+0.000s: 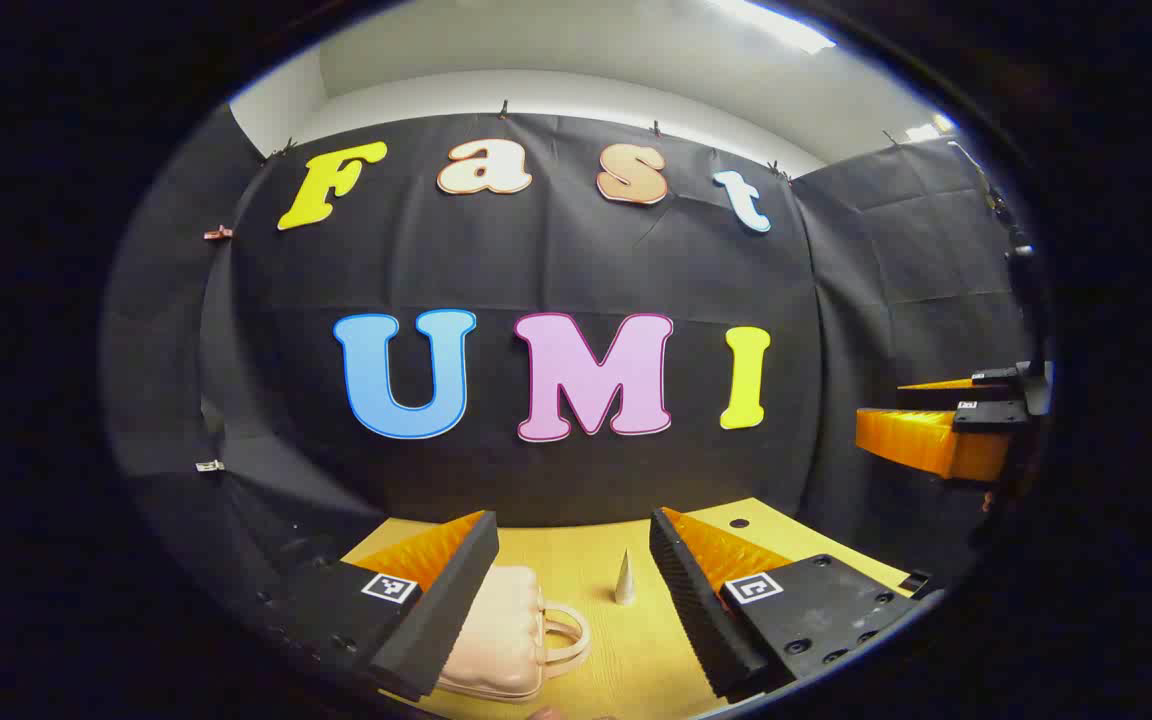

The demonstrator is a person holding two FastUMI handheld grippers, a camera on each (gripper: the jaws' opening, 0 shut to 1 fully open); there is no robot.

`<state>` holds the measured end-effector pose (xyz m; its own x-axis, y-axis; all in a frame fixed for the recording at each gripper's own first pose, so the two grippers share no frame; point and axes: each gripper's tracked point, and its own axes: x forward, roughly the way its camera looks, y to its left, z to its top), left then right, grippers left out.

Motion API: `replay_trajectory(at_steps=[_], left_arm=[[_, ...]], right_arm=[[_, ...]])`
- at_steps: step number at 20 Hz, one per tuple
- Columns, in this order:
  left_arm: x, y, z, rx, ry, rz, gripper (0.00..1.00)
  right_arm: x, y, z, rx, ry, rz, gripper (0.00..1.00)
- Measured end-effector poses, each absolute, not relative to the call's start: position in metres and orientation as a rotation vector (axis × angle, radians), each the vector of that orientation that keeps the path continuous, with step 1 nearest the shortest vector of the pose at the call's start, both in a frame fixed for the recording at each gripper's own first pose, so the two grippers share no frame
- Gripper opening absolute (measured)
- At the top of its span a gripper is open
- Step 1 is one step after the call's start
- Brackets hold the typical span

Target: First open the suitcase, pack the skin care products into it, and then close the suitcase.

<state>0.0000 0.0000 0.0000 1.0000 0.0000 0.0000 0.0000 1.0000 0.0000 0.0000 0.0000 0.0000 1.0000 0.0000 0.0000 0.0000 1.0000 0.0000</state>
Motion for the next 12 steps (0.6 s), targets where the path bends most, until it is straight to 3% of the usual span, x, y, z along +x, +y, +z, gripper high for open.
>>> replay_trajectory(at_steps=[12], left_arm=[[0.005,0.012,-0.024,-0.018,0.055,-0.031,0.96]], right_arm=[[0.0,0.0,0.0,0.0,0.0,0.0,0.94]])
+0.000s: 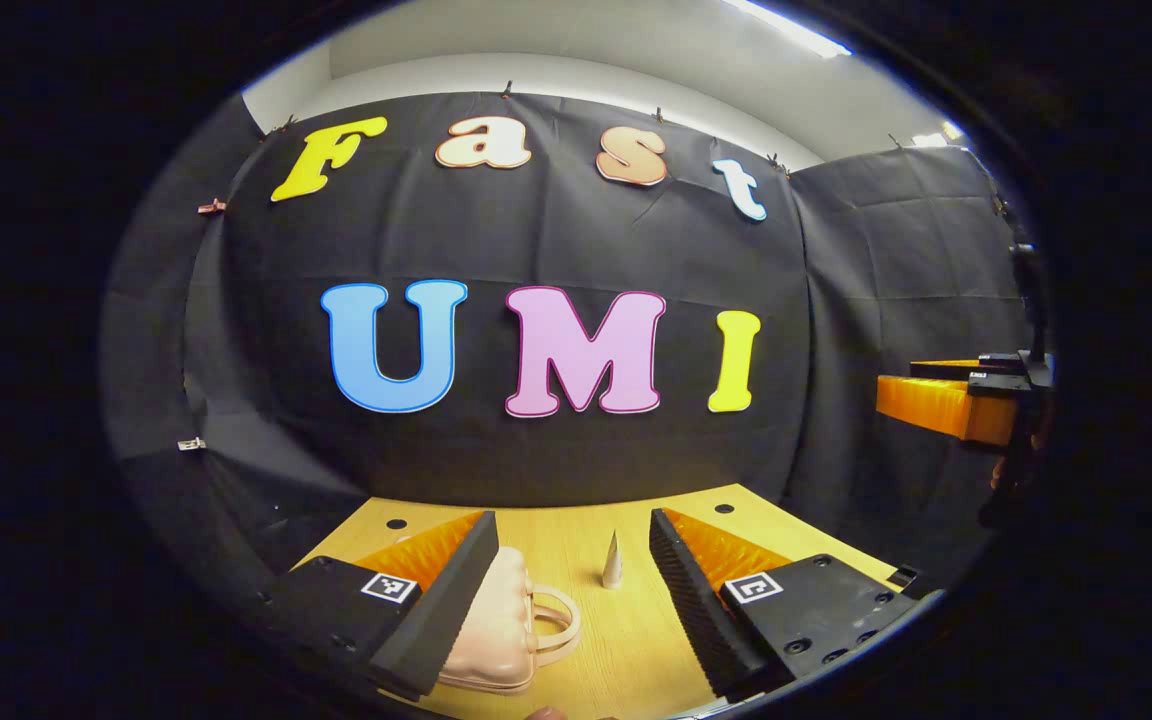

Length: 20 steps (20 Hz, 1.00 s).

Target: First open the suitcase, pack the skin care products into it, and then close the suitcase.

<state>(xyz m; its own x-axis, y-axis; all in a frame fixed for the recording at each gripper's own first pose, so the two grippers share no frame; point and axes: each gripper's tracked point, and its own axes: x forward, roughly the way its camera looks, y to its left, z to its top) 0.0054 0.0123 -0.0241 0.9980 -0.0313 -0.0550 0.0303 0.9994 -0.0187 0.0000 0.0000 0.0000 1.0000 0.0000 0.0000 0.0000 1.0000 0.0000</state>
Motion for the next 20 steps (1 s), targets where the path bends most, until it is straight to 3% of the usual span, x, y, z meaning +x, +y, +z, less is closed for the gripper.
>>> replay_trajectory(at_steps=[6,9,16,20], left_arm=[[0.009,0.013,-0.018,0.02,0.037,-0.024,0.96],[0.013,-0.001,-0.028,0.035,0.063,-0.085,0.95],[0.044,-0.024,-0.083,-0.047,0.26,-0.226,0.95],[0.072,-0.037,-0.141,-0.138,0.488,-0.262,0.97]], right_arm=[[0.0,0.0,-0.005,-0.004,0.014,0.006,0.94],[0.002,-0.002,-0.006,-0.023,0.017,0.004,0.94],[0.021,-0.009,-0.016,-0.01,0.025,-0.002,0.94],[0.032,-0.029,-0.033,-0.022,0.038,0.007,0.94]])
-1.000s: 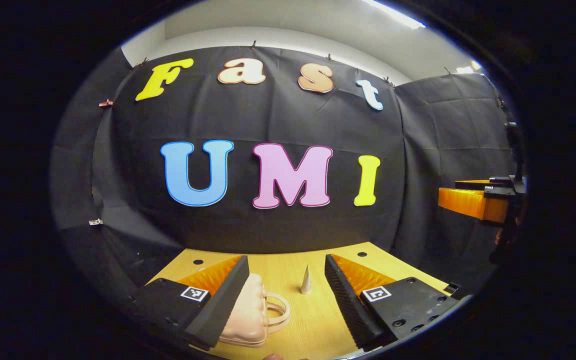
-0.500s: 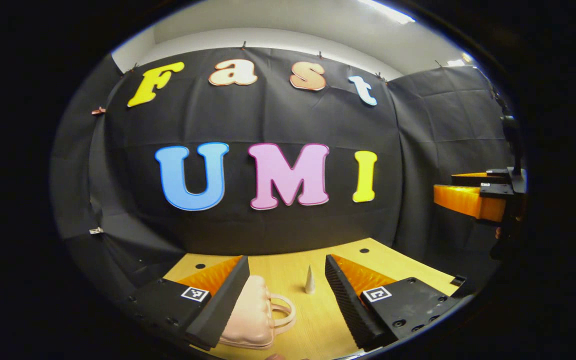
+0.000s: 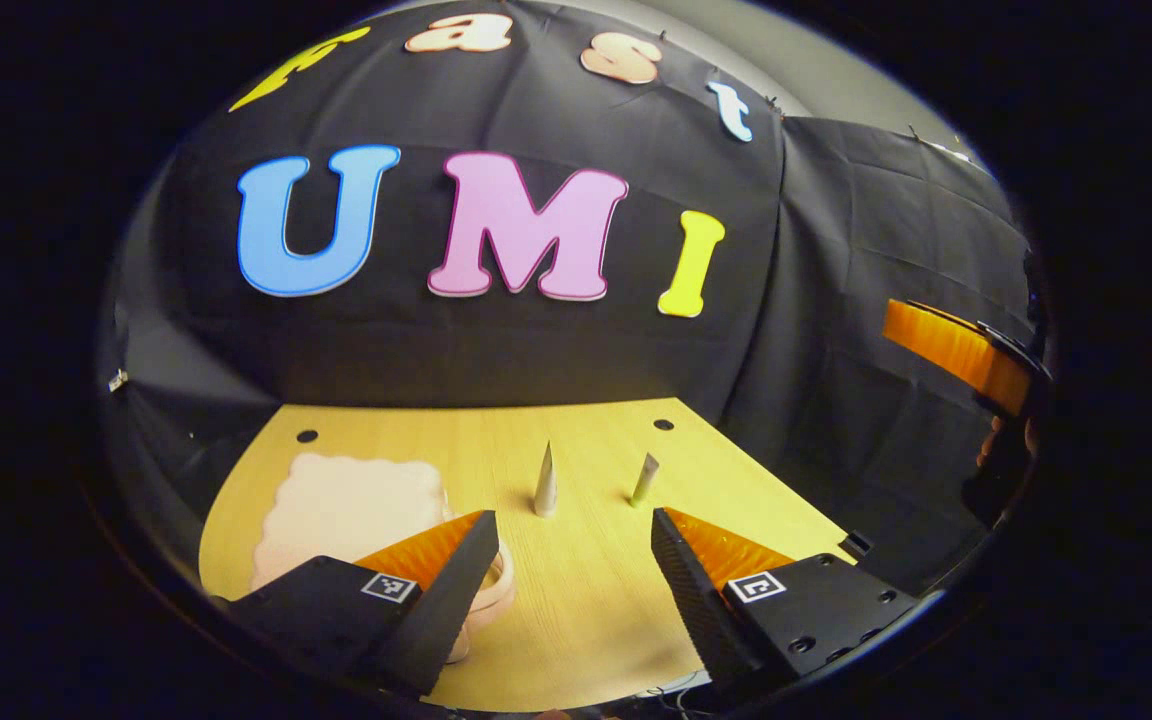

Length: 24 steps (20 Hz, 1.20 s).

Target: First open the suitcase, pack the skin care products into it, and then close the suitcase.

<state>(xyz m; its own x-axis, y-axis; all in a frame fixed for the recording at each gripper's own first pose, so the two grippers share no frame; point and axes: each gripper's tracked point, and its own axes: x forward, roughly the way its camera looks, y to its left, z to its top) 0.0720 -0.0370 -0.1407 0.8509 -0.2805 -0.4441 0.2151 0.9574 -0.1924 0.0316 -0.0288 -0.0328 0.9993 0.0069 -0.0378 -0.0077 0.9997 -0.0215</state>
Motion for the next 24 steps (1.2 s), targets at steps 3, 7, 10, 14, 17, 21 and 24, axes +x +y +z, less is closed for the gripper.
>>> replay_trajectory(at_steps=[3,7,10,14,17,21,24], left_arm=[[0.094,-0.039,-0.183,-0.148,0.665,-0.235,0.96],[0.126,-0.033,-0.242,-0.069,0.854,-0.167,0.96],[0.143,-0.035,-0.276,-0.115,0.983,-0.112,0.96],[0.161,-0.012,-0.312,-0.127,1.084,-0.001,0.96],[0.173,-0.009,-0.326,-0.102,1.118,0.019,0.89],[0.179,-0.016,-0.341,-0.118,1.162,0.025,0.88],[0.172,-0.02,-0.357,-0.153,1.223,0.008,0.82]], right_arm=[[0.047,-0.05,-0.045,-0.012,0.039,0.015,0.94],[0.069,-0.074,-0.077,0.02,0.093,0.025,0.94],[0.081,-0.093,-0.096,0.04,0.117,0.027,0.94],[0.093,-0.121,-0.114,0.061,0.153,0.006,0.94],[0.102,-0.135,-0.119,0.089,0.164,-0.007,0.94],[0.111,-0.143,-0.125,0.098,0.173,-0.012,0.94],[0.113,-0.145,-0.13,0.095,0.181,-0.005,0.94]])
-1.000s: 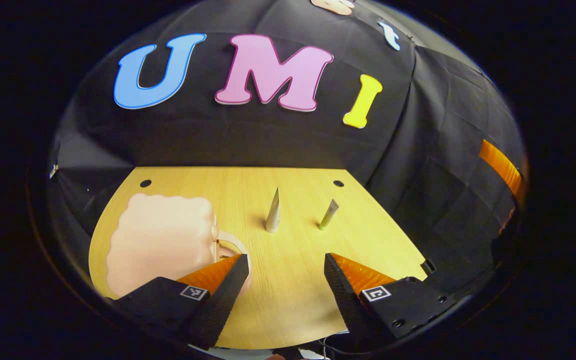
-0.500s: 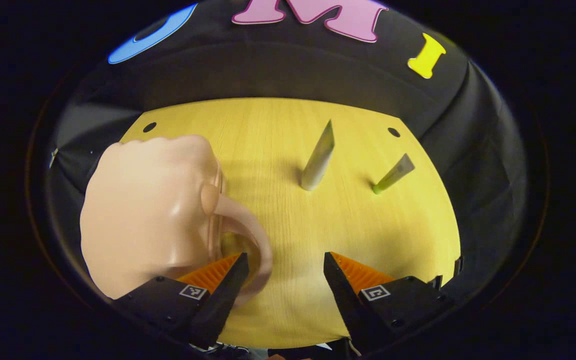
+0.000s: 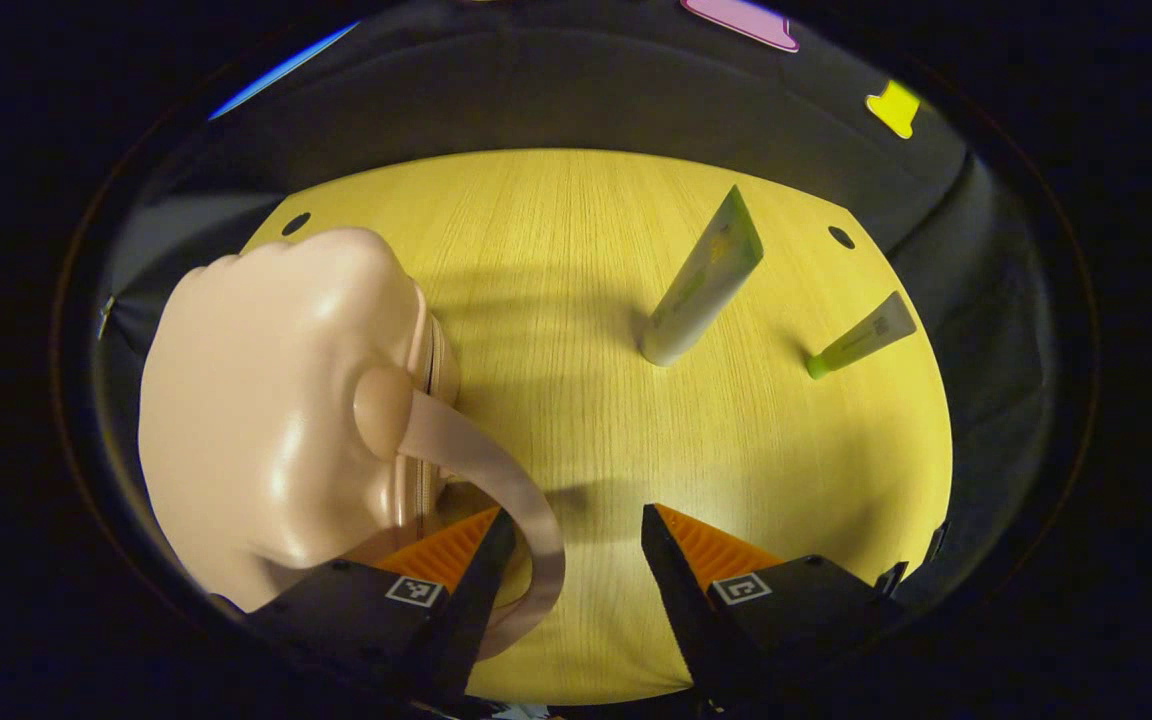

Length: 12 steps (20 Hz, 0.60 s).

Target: First open the suitcase, pack the skin care products into it, and then close the suitcase.

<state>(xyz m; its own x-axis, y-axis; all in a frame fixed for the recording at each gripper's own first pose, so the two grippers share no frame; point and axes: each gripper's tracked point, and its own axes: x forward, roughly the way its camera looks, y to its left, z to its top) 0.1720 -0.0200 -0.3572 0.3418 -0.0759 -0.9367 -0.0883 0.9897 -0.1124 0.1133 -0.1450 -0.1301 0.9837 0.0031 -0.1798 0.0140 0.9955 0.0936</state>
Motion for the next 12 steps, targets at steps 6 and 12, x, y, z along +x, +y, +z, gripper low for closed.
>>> replay_trajectory(at_steps=[6,12], left_arm=[[0.157,-0.009,-0.362,-0.245,1.294,-0.004,0.28],[0.171,-0.007,-0.291,-0.104,1.189,-0.117,0.17]], right_arm=[[0.116,-0.145,-0.143,0.11,0.218,0.016,0.94],[0.12,-0.129,-0.149,0.119,0.241,0.06,0.94]])
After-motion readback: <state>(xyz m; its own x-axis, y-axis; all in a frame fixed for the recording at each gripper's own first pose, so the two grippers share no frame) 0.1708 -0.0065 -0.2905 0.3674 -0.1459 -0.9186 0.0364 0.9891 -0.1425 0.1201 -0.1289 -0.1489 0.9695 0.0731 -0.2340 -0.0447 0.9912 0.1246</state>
